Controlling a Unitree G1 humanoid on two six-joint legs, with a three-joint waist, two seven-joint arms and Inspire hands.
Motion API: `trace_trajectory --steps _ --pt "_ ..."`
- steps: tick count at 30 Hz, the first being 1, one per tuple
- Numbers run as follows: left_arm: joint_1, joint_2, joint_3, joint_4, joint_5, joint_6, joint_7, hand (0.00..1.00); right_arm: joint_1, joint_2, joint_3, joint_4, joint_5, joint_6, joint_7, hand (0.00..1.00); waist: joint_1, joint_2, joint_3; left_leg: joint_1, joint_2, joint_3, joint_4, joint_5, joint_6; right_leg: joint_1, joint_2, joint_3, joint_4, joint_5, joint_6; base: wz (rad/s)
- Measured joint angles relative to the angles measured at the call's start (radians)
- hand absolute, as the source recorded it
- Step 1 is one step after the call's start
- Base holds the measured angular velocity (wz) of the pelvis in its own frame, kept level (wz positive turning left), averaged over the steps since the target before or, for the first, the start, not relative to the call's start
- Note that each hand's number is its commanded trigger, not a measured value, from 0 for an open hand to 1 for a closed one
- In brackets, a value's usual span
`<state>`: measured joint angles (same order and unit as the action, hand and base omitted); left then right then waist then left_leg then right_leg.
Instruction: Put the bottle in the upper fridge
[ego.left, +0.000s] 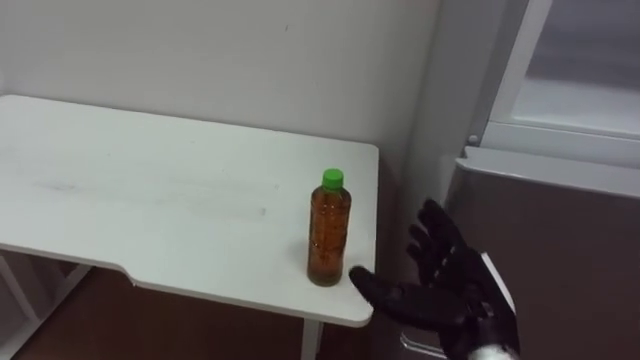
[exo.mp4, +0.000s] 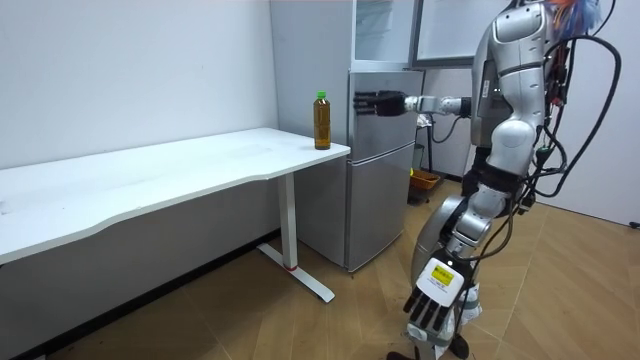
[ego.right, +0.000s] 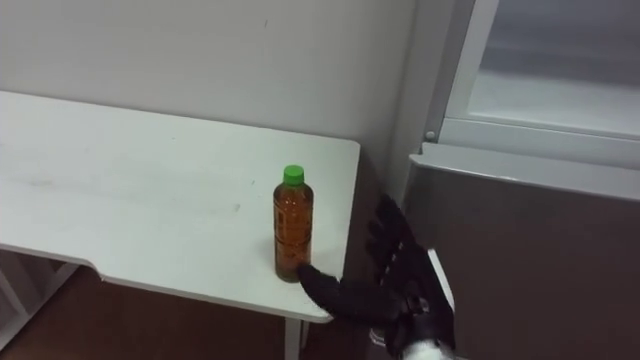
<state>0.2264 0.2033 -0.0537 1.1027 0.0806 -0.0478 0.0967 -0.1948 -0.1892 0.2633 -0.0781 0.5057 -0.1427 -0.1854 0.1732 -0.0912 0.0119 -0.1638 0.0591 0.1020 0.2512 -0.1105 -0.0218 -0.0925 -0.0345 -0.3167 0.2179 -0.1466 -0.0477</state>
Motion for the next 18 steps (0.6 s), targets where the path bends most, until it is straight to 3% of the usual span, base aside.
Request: trace_trajectory --steps 5,10,18 --pt "0.001 -0.003 -0.001 -0.003 0.001 0.018 -0.001 0.00 -0.003 0.001 0.023 -0.013 0.001 -0.019 0.058 0.00 0.015 -0.003 -0.0027 0.018 -0.004 -0.008 -0.003 -0.009 0.001 0.026 0.003 0.005 -0.014 -0.003 0.003 0.05" --pt "-0.003 -0.003 0.001 -0.006 0.001 0.023 -0.002 0.00 -0.003 0.001 0.032 -0.012 -0.002 -0.018 0.088 0.00 0.018 0.008 0.0029 0.017 -0.005 -0.008 -0.010 -0.010 0.001 0.027 0.002 0.005 -0.015 -0.001 0.000 0.00" --pt "-0.008 -0.015 0.000 -0.006 0.001 0.035 0.002 0.00 -0.003 0.002 0.062 -0.012 -0.008 -0.017 0.109 0.00 0.019 0.007 0.0012 0.021 -0.009 -0.024 -0.017 -0.013 -0.003 0.043 0.000 -0.028 -0.031 -0.003 -0.003 0.07"
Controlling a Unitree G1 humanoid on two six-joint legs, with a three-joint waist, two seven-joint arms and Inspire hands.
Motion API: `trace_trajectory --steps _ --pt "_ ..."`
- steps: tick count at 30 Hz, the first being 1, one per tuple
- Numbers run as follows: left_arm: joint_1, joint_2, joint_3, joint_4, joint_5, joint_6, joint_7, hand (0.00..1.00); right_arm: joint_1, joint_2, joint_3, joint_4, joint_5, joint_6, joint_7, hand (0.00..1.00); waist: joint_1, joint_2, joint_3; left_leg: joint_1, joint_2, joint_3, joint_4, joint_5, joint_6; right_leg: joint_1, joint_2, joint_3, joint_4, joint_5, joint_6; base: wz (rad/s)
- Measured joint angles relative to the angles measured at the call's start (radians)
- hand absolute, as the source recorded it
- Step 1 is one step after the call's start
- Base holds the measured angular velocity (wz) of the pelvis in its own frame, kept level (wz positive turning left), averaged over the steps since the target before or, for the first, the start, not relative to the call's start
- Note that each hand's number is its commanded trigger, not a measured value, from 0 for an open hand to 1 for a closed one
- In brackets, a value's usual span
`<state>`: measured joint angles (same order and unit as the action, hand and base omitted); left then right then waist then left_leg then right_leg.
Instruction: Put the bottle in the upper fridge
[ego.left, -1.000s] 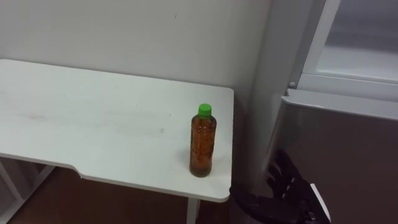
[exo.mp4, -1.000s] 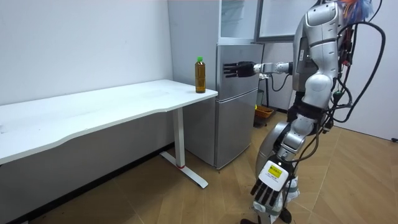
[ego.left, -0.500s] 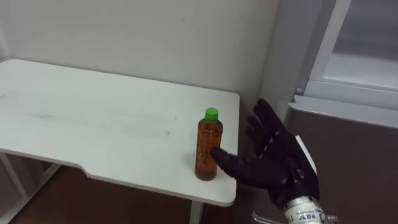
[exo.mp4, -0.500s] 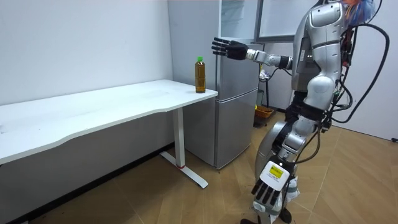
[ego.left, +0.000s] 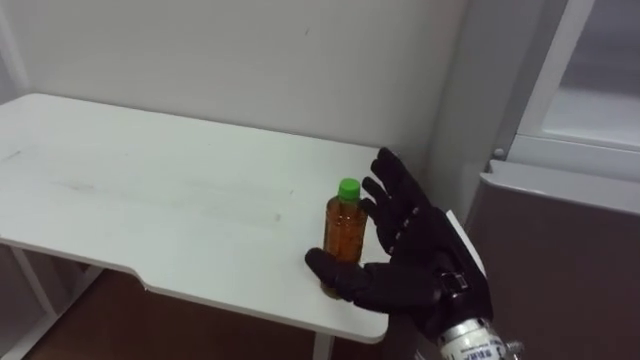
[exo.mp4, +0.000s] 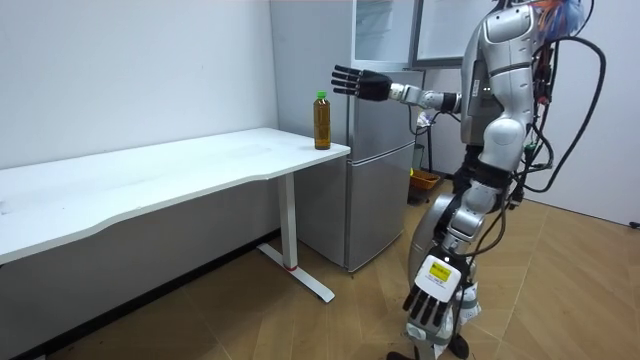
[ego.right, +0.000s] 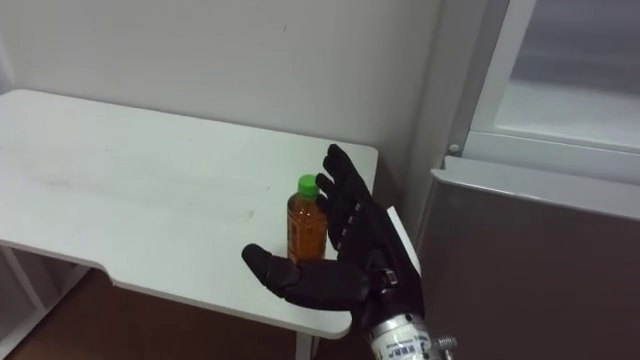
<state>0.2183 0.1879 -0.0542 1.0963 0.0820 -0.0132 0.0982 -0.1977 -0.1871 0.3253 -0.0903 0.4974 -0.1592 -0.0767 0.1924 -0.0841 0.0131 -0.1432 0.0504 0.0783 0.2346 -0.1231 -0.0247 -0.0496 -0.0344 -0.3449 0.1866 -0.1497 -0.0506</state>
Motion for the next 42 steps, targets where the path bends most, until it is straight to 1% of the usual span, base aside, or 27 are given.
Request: trace_trajectory --steps 3,4,6,8,9,13,17,20,22,25,29,32,37,42 --pt "0.001 -0.001 0.000 -0.002 0.000 0.010 0.000 0.00 0.000 0.000 0.003 0.000 0.000 0.009 0.005 0.00 0.005 -0.008 -0.0050 0.004 -0.002 0.000 -0.004 0.000 0.000 0.002 -0.001 -0.001 -0.001 -0.001 0.001 0.01" --pt "0.001 -0.001 0.000 -0.002 0.000 0.013 -0.001 0.00 0.000 0.000 0.005 0.000 0.001 0.010 0.005 0.00 0.006 -0.007 -0.0035 0.011 -0.003 0.000 -0.008 0.000 0.000 0.008 -0.002 0.000 -0.002 -0.002 0.003 0.00" --pt "0.000 -0.001 0.001 -0.003 0.000 0.014 -0.001 0.00 0.000 -0.001 0.005 0.000 0.001 0.009 0.002 0.00 0.006 -0.008 -0.0038 0.017 -0.005 -0.002 -0.012 0.000 0.000 0.013 -0.003 0.002 -0.002 -0.004 0.005 0.02" --pt "-0.006 -0.001 0.002 -0.003 0.000 0.015 -0.001 0.00 0.000 -0.002 0.004 0.001 0.001 0.009 -0.004 0.00 0.006 -0.009 -0.0024 0.017 -0.006 -0.003 -0.012 0.000 0.000 0.013 -0.003 0.003 -0.002 -0.005 0.006 0.02" --pt "-0.009 -0.001 0.002 -0.003 0.000 0.015 -0.001 0.00 0.000 -0.002 0.004 0.002 0.002 0.010 -0.009 0.00 0.006 -0.011 -0.0007 0.017 -0.006 -0.003 -0.012 0.000 0.000 0.013 -0.002 0.004 -0.002 -0.005 0.006 0.00" --pt "-0.010 -0.001 0.002 -0.006 0.000 0.015 -0.002 0.00 0.000 -0.002 0.004 0.002 0.002 0.010 -0.017 0.00 0.006 -0.018 0.0017 0.017 -0.006 -0.003 -0.011 -0.001 0.001 0.013 -0.002 0.010 -0.003 -0.005 0.006 0.00" --pt "-0.008 -0.001 0.005 -0.006 0.000 0.015 -0.002 0.00 0.000 -0.002 0.001 0.002 -0.002 0.010 -0.021 0.00 0.006 -0.017 0.0022 0.016 -0.007 -0.003 -0.010 -0.001 0.001 0.012 -0.002 0.010 -0.003 -0.005 0.006 0.00" --pt "-0.008 -0.002 0.011 -0.006 0.000 0.015 -0.002 0.00 0.000 0.000 -0.024 0.002 -0.036 0.010 -0.034 0.00 0.006 -0.017 0.0020 0.014 -0.007 -0.005 -0.009 -0.001 0.001 0.011 -0.002 0.008 -0.002 -0.007 0.008 0.00" --pt "-0.008 -0.002 0.011 -0.006 -0.001 0.015 -0.002 0.00 -0.004 0.004 -0.045 0.002 -0.036 0.010 -0.053 0.00 0.005 -0.017 0.0020 0.013 -0.008 -0.006 -0.010 -0.002 0.002 0.010 -0.003 0.007 -0.002 -0.008 0.009 0.00" --pt "-0.012 -0.002 0.010 -0.007 -0.010 0.015 0.001 0.00 -0.032 0.003 -0.046 0.002 -0.036 0.009 -0.091 0.00 -0.001 -0.018 0.0017 0.002 -0.009 -0.011 -0.007 -0.001 0.002 0.004 -0.004 -0.002 -0.001 -0.008 0.009 0.03" --pt "-0.012 -0.002 0.008 -0.015 -0.013 0.015 0.010 0.00 -0.056 0.003 -0.042 0.003 -0.036 0.009 -0.141 0.00 0.001 -0.020 0.0000 -0.005 -0.010 -0.011 -0.007 -0.002 0.002 -0.001 -0.006 -0.012 -0.001 -0.008 0.009 0.01" --pt "-0.012 -0.002 0.008 -0.014 -0.012 0.015 0.020 0.00 -0.067 0.001 -0.043 0.003 -0.036 0.009 -0.193 0.00 0.003 -0.020 0.0003 -0.003 -0.011 -0.011 -0.007 -0.002 0.003 0.002 -0.008 -0.015 -0.001 -0.008 0.009 0.00" --pt "-0.012 -0.002 0.009 -0.014 -0.012 0.014 0.022 0.00 -0.067 -0.005 -0.045 0.004 -0.036 0.008 -0.253 0.00 0.003 -0.012 0.0093 0.008 -0.011 -0.011 -0.005 -0.004 0.004 0.012 -0.008 -0.015 -0.001 -0.009 0.012 0.00" --pt "-0.011 -0.002 0.009 -0.017 -0.012 0.014 0.022 0.00 -0.067 -0.006 -0.045 0.004 -0.036 0.007 -0.271 0.00 0.003 -0.013 0.0092 0.004 -0.011 -0.011 0.000 -0.005 0.005 0.009 -0.010 -0.015 0.000 -0.013 0.013 0.00"
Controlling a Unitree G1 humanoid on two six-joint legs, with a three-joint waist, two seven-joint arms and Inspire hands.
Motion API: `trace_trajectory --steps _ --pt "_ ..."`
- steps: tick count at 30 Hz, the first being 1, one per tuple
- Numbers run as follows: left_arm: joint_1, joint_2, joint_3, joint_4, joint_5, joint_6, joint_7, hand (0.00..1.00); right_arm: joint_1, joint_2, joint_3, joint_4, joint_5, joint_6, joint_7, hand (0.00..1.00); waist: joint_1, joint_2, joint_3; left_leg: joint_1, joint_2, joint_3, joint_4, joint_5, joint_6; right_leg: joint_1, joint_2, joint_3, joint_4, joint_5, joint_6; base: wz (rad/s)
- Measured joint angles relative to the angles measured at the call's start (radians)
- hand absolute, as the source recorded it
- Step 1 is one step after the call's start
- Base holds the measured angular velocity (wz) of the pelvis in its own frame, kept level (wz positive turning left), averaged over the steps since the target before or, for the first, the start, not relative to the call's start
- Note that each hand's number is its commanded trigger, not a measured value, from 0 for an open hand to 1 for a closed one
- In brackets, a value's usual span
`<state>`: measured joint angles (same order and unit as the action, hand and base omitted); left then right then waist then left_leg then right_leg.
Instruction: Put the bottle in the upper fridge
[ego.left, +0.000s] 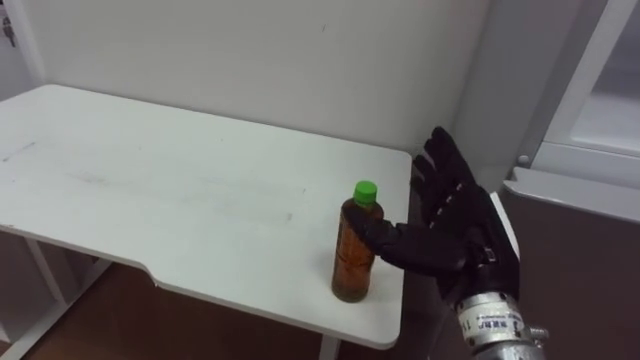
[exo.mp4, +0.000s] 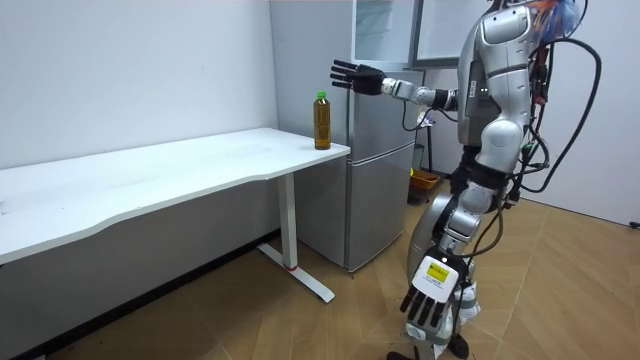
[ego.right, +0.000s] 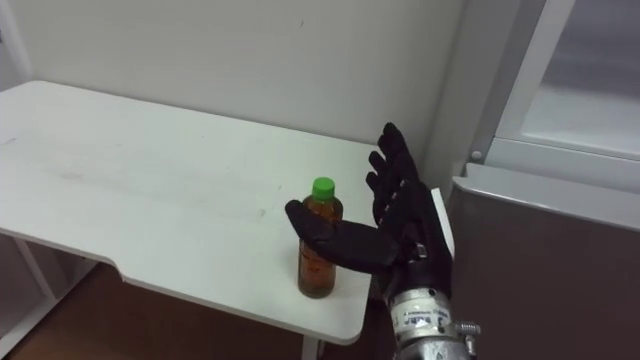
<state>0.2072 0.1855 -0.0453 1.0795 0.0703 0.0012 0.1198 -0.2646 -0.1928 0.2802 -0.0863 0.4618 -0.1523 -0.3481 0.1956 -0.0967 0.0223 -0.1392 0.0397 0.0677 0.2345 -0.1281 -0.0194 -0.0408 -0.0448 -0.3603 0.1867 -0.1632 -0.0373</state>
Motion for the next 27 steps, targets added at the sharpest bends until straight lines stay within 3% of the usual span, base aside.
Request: trace_trajectory --steps 16,20,27 --pt "0.002 0.000 -0.010 -0.026 0.001 0.022 0.022 0.00 0.000 0.008 0.013 0.124 -0.009 0.001 -0.022 0.00 0.007 -0.001 -0.0049 -0.009 -0.001 0.001 -0.004 0.000 0.000 -0.010 0.000 0.000 0.004 0.003 -0.002 0.00" --pt "0.002 0.000 -0.011 -0.028 0.000 0.027 0.023 0.00 0.000 0.008 0.017 0.163 -0.009 0.001 -0.019 0.00 0.024 0.000 -0.0050 -0.010 -0.001 0.001 -0.004 0.000 0.000 -0.010 0.000 -0.002 0.003 0.003 -0.002 0.00" --pt "0.003 0.001 -0.018 -0.027 0.003 0.043 0.019 0.00 -0.031 0.007 0.047 0.298 -0.008 0.002 -0.006 0.00 0.036 -0.005 -0.0064 -0.012 -0.018 -0.041 -0.003 0.002 0.003 0.004 -0.011 -0.041 -0.001 -0.003 0.005 0.16"
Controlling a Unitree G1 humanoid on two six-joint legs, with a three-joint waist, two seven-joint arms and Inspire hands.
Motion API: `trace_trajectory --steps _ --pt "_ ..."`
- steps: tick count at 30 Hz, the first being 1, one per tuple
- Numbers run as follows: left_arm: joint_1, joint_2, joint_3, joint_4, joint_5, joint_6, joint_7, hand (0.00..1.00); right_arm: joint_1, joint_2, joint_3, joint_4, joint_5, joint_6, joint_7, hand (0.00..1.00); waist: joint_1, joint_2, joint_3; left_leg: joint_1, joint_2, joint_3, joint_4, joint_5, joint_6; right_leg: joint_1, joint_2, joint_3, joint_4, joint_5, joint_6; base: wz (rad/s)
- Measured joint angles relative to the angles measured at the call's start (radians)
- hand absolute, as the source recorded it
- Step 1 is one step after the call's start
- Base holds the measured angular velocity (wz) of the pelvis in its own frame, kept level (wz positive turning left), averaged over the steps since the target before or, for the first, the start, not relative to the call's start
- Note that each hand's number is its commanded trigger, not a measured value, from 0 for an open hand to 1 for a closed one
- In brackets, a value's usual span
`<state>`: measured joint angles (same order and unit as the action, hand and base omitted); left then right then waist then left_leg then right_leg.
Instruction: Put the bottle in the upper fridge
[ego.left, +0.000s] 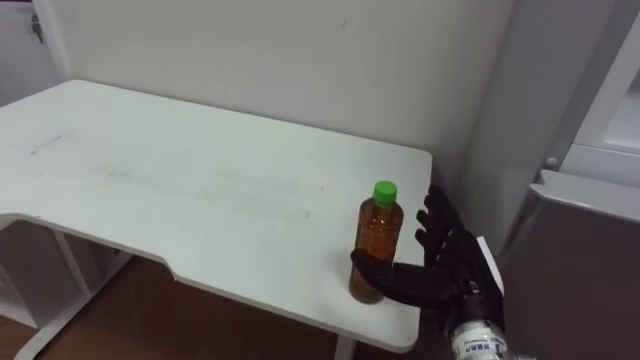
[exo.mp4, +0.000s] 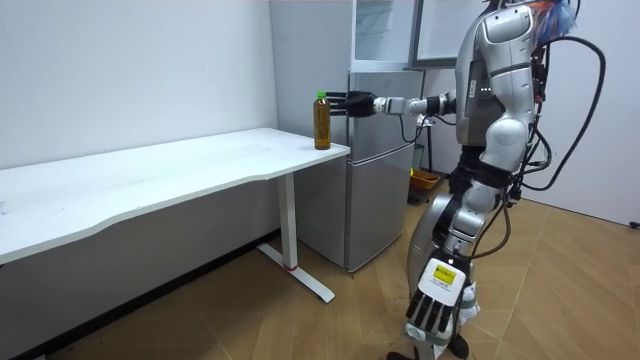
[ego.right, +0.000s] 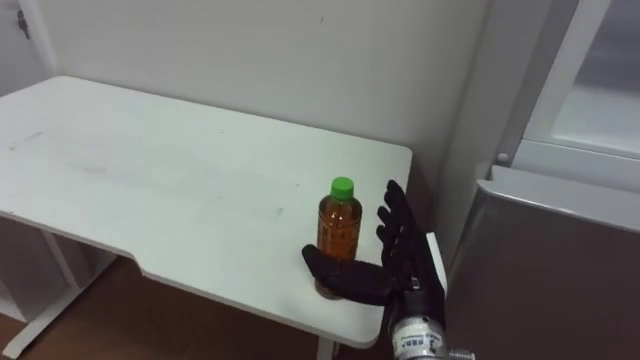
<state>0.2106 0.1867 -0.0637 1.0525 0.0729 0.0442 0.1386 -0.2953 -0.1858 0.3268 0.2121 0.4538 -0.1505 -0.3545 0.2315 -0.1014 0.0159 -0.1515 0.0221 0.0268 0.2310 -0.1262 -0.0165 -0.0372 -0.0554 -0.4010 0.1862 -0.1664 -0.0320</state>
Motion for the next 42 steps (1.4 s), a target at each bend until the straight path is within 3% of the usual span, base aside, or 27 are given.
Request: trace_trajectory --steps 7,22,32,37,42 --pt "-0.018 0.003 -0.019 0.000 0.000 0.004 -0.003 0.00 -0.042 0.000 0.012 0.077 0.000 0.001 0.006 0.00 0.015 -0.021 0.0023 -0.012 -0.008 -0.018 0.004 0.001 0.003 0.000 -0.006 -0.018 -0.001 -0.002 0.004 0.09" --pt "-0.023 0.004 -0.037 -0.006 0.008 0.017 0.003 0.00 -0.094 -0.002 0.004 0.182 0.001 0.019 -0.011 0.00 0.023 -0.011 0.0106 -0.027 -0.018 -0.037 0.006 0.001 0.008 0.002 -0.015 -0.040 0.001 -0.008 0.012 0.05" --pt "-0.022 0.006 -0.035 -0.013 0.008 0.017 -0.001 0.00 -0.114 -0.006 0.002 0.187 0.021 0.021 -0.039 0.00 0.023 -0.016 0.0100 -0.030 -0.019 -0.038 0.004 0.001 0.009 -0.003 -0.015 -0.042 0.000 -0.010 0.014 0.00" --pt "-0.021 0.021 -0.035 -0.016 0.006 0.017 -0.002 0.00 -0.126 -0.015 0.002 0.223 0.104 0.021 -0.073 0.00 0.023 -0.034 0.0090 -0.029 -0.020 -0.046 0.008 0.001 0.008 0.004 -0.015 -0.058 0.000 -0.010 0.014 0.05" --pt "-0.021 0.025 -0.036 -0.014 0.005 0.017 -0.005 0.00 -0.131 -0.016 0.001 0.284 0.175 0.021 -0.091 0.00 0.025 -0.037 0.0101 -0.026 -0.024 -0.059 0.010 0.001 0.009 0.017 -0.018 -0.068 0.000 -0.011 0.015 0.09"
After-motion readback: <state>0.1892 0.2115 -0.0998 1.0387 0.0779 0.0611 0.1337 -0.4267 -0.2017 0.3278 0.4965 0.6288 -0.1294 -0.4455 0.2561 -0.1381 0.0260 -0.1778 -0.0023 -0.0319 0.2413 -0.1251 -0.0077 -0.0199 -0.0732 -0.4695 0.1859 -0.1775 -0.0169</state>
